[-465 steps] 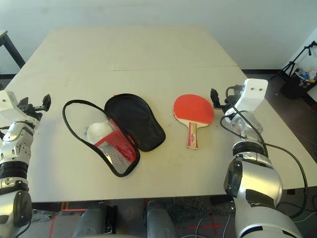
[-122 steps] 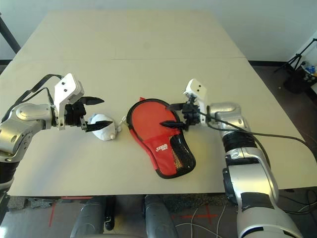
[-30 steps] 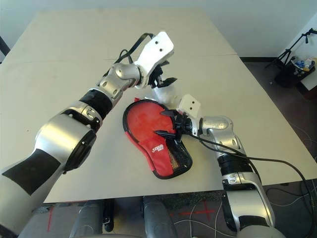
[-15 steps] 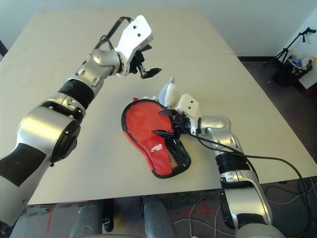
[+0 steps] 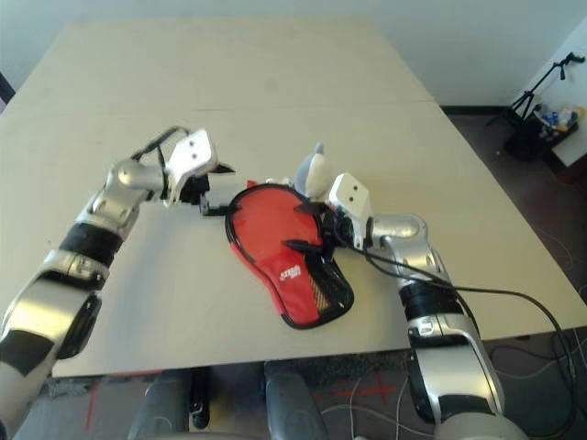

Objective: Store the ping-pong paddle in its case and zip it.

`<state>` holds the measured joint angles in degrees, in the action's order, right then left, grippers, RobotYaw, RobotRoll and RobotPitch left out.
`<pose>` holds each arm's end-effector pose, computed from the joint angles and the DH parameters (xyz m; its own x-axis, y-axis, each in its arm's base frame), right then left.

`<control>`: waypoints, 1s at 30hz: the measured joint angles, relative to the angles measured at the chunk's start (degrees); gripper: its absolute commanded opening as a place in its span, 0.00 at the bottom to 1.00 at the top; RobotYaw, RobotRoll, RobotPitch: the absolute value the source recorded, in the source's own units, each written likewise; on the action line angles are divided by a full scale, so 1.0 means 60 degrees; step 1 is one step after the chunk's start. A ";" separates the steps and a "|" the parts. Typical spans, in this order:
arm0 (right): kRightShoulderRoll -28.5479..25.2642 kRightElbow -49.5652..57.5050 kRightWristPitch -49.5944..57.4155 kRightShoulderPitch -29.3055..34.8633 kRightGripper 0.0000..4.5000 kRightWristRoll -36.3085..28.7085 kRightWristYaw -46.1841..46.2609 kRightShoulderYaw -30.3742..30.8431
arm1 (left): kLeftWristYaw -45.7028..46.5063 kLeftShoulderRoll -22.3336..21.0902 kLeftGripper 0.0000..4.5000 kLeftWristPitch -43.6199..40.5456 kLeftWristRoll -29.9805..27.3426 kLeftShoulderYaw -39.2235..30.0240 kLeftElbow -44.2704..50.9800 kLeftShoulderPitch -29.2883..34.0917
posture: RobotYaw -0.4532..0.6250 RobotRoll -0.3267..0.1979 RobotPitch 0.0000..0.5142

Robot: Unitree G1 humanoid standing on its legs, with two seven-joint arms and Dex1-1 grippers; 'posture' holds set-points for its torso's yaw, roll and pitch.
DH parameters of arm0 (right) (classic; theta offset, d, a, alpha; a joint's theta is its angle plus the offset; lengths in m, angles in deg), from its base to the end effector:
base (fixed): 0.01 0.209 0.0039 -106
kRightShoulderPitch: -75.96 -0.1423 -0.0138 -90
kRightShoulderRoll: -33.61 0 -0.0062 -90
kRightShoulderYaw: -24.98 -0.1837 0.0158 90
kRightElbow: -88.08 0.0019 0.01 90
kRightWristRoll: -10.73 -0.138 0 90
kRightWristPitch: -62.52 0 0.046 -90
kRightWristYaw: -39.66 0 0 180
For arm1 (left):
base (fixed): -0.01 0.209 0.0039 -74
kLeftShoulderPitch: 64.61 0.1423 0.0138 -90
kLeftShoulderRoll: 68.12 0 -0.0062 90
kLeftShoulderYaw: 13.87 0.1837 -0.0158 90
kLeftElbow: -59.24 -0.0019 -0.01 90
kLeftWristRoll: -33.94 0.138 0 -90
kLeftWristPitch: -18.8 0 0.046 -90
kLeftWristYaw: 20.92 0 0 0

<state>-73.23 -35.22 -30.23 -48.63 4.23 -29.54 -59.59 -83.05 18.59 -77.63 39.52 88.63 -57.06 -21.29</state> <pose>0.3068 -0.2522 0.1263 0.4333 0.8151 -0.3846 -0.8997 0.3660 -0.2380 0.3343 0.1456 0.1700 0.3862 -0.8345 -0.3930 0.8871 0.2192 0.4062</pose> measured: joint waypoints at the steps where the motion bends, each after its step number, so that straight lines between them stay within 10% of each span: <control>1: 0.0001 -0.0029 0.0000 -0.0023 1.00 0.0001 0.0000 0.0014 | -0.0006 0.0010 0.99 -0.0247 -0.0099 0.0019 0.0374 0.0140 | 0.34 0.62 0.35; 30: 0.0015 -0.0289 -0.0145 -0.0188 1.00 0.0001 -0.0049 0.0113 | 0.0402 0.0074 0.99 -0.1250 -0.0628 0.0386 0.0996 0.0445 | 0.34 0.62 0.33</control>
<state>-73.14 -36.95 -31.10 -49.76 4.24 -29.83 -58.91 -80.64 19.04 -85.13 35.76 90.95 -51.09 -18.62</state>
